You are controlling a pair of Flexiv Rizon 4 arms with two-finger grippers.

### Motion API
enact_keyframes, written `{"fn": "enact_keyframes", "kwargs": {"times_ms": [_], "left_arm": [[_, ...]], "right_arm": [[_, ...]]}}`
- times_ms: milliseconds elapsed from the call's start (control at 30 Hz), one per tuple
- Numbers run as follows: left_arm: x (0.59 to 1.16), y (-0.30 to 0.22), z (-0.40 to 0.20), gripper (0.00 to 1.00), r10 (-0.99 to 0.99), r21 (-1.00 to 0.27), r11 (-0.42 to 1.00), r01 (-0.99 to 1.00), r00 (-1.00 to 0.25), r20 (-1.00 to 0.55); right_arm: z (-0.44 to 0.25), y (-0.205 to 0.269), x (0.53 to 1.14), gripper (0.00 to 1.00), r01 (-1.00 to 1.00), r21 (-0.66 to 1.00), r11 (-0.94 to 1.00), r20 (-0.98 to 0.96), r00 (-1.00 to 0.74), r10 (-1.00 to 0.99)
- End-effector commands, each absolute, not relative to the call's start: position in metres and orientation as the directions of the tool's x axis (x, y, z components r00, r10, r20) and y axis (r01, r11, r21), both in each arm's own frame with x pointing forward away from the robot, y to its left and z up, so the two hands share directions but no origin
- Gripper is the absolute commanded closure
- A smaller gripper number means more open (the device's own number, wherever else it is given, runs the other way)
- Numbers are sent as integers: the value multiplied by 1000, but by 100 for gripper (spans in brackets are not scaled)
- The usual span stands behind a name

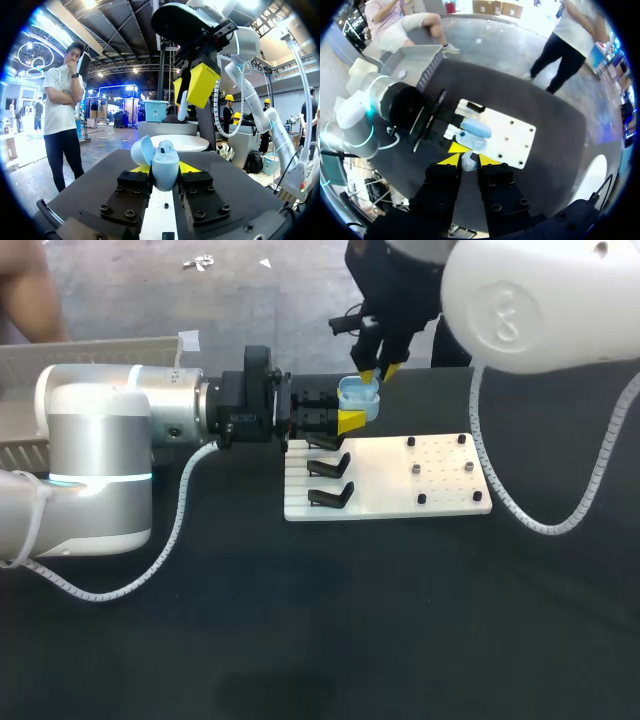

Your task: Pick up each earbud case from the left stands, insert the matching earbuds, close the lid, and place the case in the box.

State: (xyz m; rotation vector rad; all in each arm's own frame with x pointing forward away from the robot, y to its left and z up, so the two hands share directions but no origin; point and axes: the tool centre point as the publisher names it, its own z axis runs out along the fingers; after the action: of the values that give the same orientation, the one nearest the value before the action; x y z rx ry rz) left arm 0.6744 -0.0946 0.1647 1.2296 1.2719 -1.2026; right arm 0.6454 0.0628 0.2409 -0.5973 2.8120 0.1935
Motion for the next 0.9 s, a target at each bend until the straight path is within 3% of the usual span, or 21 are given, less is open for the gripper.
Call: {"fn": "enact_keyframes", "kwargs": {"times_ms": [33,900], "left_arm": [[673,-95,164,100,47,-25,11,1000,-26,-999],[673,-95,164,100,47,-25,11,1000,-26,-999]], "right_arm": [[239,72,649,100,-428,66,901,-267,-878,-398],[220,85,661,100,-485,63,872,-194,-863,-466]]}}
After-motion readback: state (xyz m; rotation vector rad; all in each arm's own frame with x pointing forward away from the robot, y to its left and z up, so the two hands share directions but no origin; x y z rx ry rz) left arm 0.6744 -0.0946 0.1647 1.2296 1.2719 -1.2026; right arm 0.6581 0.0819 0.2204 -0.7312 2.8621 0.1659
